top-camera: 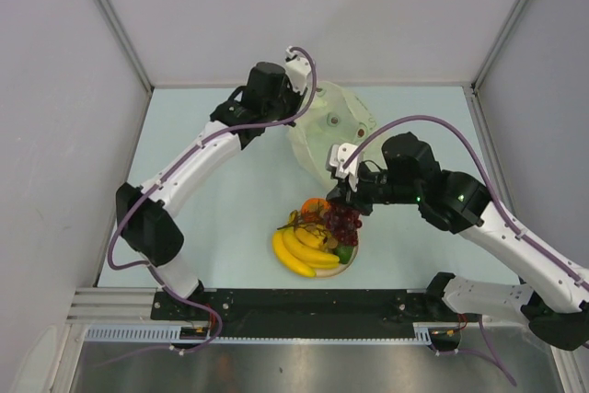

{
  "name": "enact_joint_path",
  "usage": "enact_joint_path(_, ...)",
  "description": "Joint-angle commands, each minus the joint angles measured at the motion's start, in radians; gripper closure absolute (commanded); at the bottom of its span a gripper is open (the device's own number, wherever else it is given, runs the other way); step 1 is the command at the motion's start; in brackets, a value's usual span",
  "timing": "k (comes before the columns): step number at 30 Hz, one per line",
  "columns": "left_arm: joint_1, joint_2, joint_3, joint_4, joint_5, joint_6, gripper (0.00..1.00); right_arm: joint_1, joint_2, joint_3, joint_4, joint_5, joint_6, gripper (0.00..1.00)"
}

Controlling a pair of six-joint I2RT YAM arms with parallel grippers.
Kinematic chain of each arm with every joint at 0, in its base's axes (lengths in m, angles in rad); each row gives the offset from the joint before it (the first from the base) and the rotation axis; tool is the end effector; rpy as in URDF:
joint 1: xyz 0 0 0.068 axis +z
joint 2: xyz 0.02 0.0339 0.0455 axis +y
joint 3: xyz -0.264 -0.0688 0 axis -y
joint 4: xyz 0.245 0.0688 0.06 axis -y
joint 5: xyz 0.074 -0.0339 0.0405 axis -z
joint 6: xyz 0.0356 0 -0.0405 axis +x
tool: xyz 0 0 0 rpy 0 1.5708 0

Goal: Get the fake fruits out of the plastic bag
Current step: Place the fake fruit on the plate.

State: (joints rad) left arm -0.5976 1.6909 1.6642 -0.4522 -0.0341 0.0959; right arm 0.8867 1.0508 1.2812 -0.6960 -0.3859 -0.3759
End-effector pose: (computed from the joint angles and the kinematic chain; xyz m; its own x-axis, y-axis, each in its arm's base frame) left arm 0.3276 -0.2215 0.3785 -0.3277 0.3388 -0.8819 0.5713 0.8145 0.1006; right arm 0.1219 0.1706 0.4089 0.0777 -0.4429 -0.8932 -0.9697 0.1744 -0.1708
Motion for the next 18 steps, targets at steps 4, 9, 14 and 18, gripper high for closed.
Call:
enact_joint_path(4, 0.001, -0.069, -0.006, -0.023, 0.086, -0.058, 1.00, 0.003, -0.008, 0.006, -0.080, 0.018, -0.040, 1.00)
enact_joint_path(9, 0.001, -0.103, -0.040, -0.023, 0.094, -0.058, 1.00, 0.003, 0.006, -0.020, -0.047, 0.018, -0.032, 1.00)
enact_joint_path(14, 0.001, -0.146, -0.087, -0.014, 0.085, -0.055, 1.00, 0.003, 0.015, -0.046, -0.017, 0.036, -0.028, 1.00)
enact_joint_path(18, 0.001, -0.165, -0.107, -0.005, 0.085, -0.055, 1.00, 0.003, 0.015, -0.060, -0.005, 0.045, -0.023, 1.00)
